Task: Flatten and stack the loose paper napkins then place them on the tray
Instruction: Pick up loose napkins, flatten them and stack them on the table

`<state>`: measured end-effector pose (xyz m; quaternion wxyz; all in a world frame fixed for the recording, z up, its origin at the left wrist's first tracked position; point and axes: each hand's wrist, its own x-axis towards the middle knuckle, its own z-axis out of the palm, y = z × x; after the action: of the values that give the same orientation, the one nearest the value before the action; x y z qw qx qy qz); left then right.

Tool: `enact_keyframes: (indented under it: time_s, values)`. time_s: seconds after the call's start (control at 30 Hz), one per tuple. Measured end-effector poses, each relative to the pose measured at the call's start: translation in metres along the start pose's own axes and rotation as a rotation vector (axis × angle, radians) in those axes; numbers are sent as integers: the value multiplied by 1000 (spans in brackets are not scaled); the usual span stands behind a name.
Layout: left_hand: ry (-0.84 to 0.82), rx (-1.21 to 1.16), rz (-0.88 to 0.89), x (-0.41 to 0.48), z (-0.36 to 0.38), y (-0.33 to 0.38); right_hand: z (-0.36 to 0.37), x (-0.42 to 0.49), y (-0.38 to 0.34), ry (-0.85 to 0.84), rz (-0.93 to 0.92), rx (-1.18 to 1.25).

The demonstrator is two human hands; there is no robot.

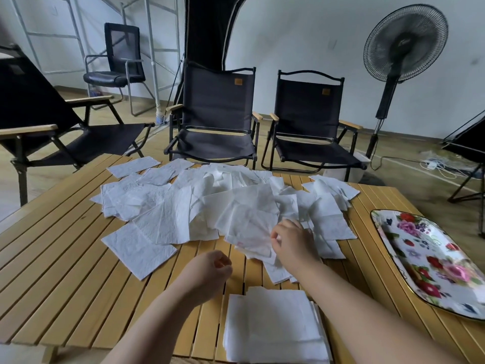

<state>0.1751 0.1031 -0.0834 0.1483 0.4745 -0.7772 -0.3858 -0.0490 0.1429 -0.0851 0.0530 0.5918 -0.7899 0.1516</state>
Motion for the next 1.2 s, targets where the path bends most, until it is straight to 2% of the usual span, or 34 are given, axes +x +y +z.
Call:
enact_keyframes:
  time_s: [0.13, 0.27, 0.4, 0.53, 0.73, 0.9, 1.03, 1.13, 1.2]
  values:
    - [-6, 7, 3, 0, 0, 1, -3, -3, 2, -60, -26, 32]
    - [-13, 25, 6, 2, 2, 2, -5, 2, 2, -154, -93, -139]
    - [-7, 15, -6, -1, 4, 1, -1, 5, -4, -139, -164, -261]
    - [-24, 17, -13, -3, 4, -2, 2, 6, -3, -98, -141, -269]
    - [-23, 29, -12, -5, 1, -5, -21, 4, 1, 30, -51, 118]
    - [45, 19, 4, -5, -3, 1, -70, -16, -10, -8, 21, 533]
    - [91, 4, -2, -8, -7, 9, -93, -40, -10, -217, 149, 811]
    - [94, -24, -22, -11, -6, 13, -91, -57, 9, -477, 337, 1006]
    - [89, -23, -18, -15, -5, 17, -82, -71, 21, -609, 419, 907]
